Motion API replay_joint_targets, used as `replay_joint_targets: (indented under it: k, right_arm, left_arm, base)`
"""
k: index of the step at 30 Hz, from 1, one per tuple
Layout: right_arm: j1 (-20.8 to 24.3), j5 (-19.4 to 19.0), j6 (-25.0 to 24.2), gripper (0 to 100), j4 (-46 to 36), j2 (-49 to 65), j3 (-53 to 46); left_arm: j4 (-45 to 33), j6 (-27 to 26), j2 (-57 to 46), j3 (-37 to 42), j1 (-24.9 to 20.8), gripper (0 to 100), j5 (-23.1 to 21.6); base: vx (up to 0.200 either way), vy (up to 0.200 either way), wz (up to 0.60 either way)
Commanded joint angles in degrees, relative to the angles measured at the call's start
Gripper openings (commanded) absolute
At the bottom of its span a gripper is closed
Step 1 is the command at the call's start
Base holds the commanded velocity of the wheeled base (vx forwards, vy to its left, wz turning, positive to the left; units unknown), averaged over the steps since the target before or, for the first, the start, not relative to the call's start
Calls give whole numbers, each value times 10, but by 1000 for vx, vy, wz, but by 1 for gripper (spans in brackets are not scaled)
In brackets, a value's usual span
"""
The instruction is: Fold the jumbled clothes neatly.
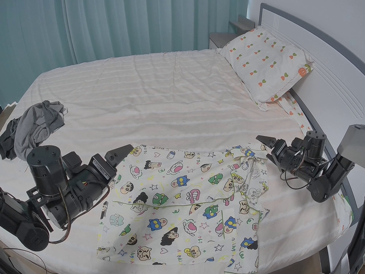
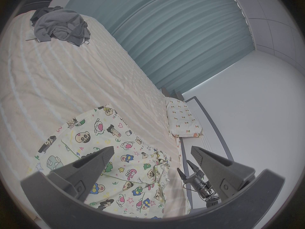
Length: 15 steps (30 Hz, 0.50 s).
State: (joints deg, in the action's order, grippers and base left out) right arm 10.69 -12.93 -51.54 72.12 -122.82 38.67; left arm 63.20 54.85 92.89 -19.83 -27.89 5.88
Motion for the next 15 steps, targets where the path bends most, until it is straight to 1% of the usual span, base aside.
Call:
replay_joint_targets:
  k: [1,5,11,15]
  right_arm:
    - [18,23,0,100,0,-37,-4]
    - [19,31,0,100,0,-44,-9]
    - [18,32,-1,100,2,-68,10]
    - [18,33,-1,100,2,-88,37]
  left_arm:
    - [1,3,4,0,-1,100,-1]
    - [1,1,4,1,0,100,-1]
    - [1,0,4,1,-1,100,1]
    - [1,0,10,0,-1,100,0]
  base:
    - [0,0,0]
    - [0,0,0]
    - [200,0,0]
    - [0,0,0]
